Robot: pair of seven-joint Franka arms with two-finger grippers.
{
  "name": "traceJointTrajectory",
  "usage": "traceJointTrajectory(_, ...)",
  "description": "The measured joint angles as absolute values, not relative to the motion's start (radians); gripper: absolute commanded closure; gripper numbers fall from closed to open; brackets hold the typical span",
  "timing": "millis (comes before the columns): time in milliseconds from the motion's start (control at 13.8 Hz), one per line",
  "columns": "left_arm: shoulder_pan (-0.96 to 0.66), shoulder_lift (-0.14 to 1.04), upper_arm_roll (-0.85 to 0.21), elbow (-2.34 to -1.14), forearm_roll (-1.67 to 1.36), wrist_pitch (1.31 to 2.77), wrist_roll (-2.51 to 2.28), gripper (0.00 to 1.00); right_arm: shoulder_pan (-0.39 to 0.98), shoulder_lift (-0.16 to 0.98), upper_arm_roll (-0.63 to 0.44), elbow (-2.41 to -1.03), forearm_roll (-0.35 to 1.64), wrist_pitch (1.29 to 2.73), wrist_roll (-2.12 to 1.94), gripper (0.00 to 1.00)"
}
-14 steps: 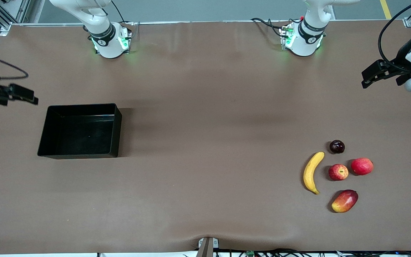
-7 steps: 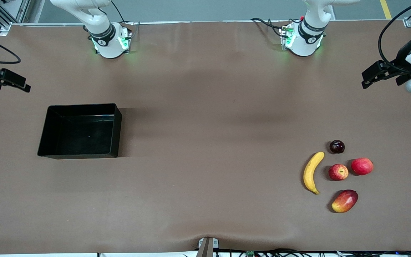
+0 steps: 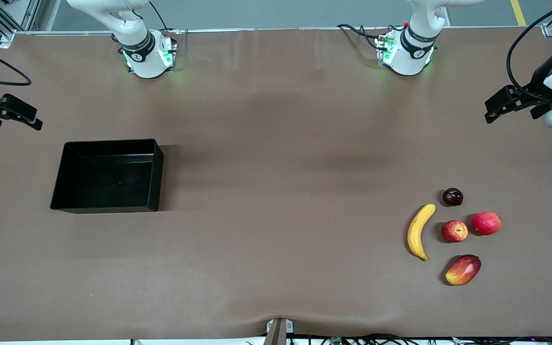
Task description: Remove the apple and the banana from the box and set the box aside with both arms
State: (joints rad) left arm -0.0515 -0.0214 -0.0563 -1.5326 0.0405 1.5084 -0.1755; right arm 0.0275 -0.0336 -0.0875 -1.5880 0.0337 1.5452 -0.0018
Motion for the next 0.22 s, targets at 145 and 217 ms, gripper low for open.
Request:
traceJointTrajectory(145, -0.051, -0.021, -0.055, -1.532, 0.041, 1.509, -0.175, 0.00, 0.029, -0.033, -0.085, -1.584, 0.034, 1.545, -0.003, 0.00)
traceJointTrajectory(217, -0.051, -0.021, -0.055, -1.531, 0.041, 1.511, -0.175, 0.00, 0.030, -0.033, -0.083, -1.580, 0.034, 1.545, -0.003, 0.00)
